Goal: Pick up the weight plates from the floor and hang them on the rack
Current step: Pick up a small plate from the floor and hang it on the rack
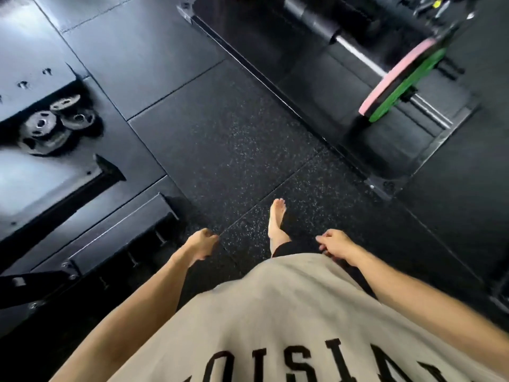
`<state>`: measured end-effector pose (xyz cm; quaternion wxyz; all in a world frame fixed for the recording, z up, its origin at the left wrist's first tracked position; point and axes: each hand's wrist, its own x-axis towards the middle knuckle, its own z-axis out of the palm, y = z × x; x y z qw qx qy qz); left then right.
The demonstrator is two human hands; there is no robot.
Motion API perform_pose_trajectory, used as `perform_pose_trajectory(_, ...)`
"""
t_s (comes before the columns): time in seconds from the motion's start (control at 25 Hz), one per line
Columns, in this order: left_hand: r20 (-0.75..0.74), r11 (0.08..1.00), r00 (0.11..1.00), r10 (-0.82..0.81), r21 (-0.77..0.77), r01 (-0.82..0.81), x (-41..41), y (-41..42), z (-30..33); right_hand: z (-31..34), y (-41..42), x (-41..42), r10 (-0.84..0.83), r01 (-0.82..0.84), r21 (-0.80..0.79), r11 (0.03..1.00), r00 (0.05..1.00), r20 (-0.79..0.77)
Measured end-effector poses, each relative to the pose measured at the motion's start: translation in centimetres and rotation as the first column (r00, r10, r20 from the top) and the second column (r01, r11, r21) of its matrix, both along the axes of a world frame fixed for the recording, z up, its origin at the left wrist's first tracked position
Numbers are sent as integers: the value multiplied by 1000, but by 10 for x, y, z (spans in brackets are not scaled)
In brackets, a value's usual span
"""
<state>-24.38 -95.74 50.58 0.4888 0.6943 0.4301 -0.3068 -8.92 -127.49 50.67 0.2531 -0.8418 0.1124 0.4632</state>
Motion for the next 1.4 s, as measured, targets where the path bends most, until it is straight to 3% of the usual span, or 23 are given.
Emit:
perform_pose_trajectory(0.16, -177, 987, 974, 143, -43, -153, 38, 33, -7, -16, 82, 119, 138, -138, -8, 990, 990, -30)
perform_pose_trajectory(0.24, -134, 964, 955, 265, 71, -258, 56, 59, -4, -19, 128, 177, 215, -215, -9, 976, 976, -35)
perform_pose_trajectory(0.32, -154, 961, 951, 270, 110, -255, 77, 84, -3, -18, 184, 235, 285, -285, 13, 959, 957, -51)
perform_pose_trajectory(0.44, -147, 900, 892, 428, 163, -405, 110, 122, 5, -9, 272, 292, 430, -429, 25, 903, 902, -27)
perform_pose_trajectory(0.56, -173, 822, 803, 570, 127, -555, 139, 165, -15, -11, 361, 331, 580, -579, 19, 815, 814, -38)
perform_pose_trajectory(0.64, -163, 848, 832, 530, 117, -517, 155, 181, -17, -5, 392, 343, 630, -630, 27, 776, 775, -50)
perform_pose_trajectory(0.76, -137, 814, 802, 581, 97, -573, 188, 270, -38, -16, 495, 389, 685, -684, 30, 729, 728, -29)
perform_pose_trajectory(1.08, -35, 671, 672, 740, 113, -733, 237, 488, -10, -5, 723, 442, 759, -759, 8, 651, 651, 24)
perform_pose_trajectory(1.32, -103, 609, 601, 793, 102, -786, 251, 596, -15, -20, 885, 456, 865, -865, 24, 501, 501, -2)
perform_pose_trajectory(1.4, -139, 540, 525, 840, 110, -835, 252, 628, -19, -23, 944, 465, 901, -901, 19, 434, 434, 2)
